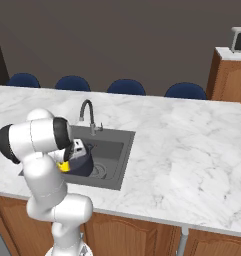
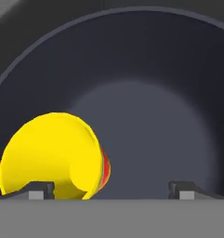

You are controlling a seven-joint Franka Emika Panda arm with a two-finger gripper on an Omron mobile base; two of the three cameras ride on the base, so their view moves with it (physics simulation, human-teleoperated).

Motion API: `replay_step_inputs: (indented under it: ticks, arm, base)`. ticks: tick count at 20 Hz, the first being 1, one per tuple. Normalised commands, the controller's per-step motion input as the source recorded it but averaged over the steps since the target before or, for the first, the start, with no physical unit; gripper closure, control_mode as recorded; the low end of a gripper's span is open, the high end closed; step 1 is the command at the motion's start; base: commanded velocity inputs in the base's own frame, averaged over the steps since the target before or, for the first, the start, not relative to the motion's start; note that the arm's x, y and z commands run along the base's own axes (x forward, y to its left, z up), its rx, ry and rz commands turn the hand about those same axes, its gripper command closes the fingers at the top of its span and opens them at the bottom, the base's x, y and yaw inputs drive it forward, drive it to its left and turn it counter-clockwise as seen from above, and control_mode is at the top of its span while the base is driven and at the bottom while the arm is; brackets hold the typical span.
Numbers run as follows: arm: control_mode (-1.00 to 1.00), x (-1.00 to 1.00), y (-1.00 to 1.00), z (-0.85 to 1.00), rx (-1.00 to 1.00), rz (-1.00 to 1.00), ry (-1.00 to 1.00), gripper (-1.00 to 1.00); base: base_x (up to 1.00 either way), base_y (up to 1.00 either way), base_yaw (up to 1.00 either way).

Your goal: Pick the cup and pot and place them in the sink. Then turn on the water.

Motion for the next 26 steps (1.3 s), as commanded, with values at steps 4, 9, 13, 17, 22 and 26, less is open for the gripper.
replay_step_inputs:
  ticks: [4, 9, 13, 17, 22, 26]
  arm:
    - [-1.0, -0.08, 0.0, 0.35, 0.0, 0.0, -0.01, -1.0]
    - [-1.0, -0.06, -0.02, 0.44, 0.0, 0.0, 0.0, -1.0]
    - [-1.0, -0.05, -0.16, 0.54, 0.0, 0.0, 0.0, -1.0]
    - [-1.0, -0.02, -0.26, 0.53, 0.02, 0.0, 0.0, -1.0]
    - [-1.0, 0.0, -0.33, 0.45, 0.05, 0.0, 0.0, -1.0]
    - [-1.0, 0.0, -0.4, 0.3, 0.07, 0.0, 0.0, -1.0]
  base:
    - [0.0, 0.0, 0.0]
    - [0.0, 0.0, 0.0]
    - [0.0, 0.0, 0.0]
    - [0.0, 0.0, 0.0]
    - [0.0, 0.0, 0.0]
    - [0.0, 0.0, 0.0]
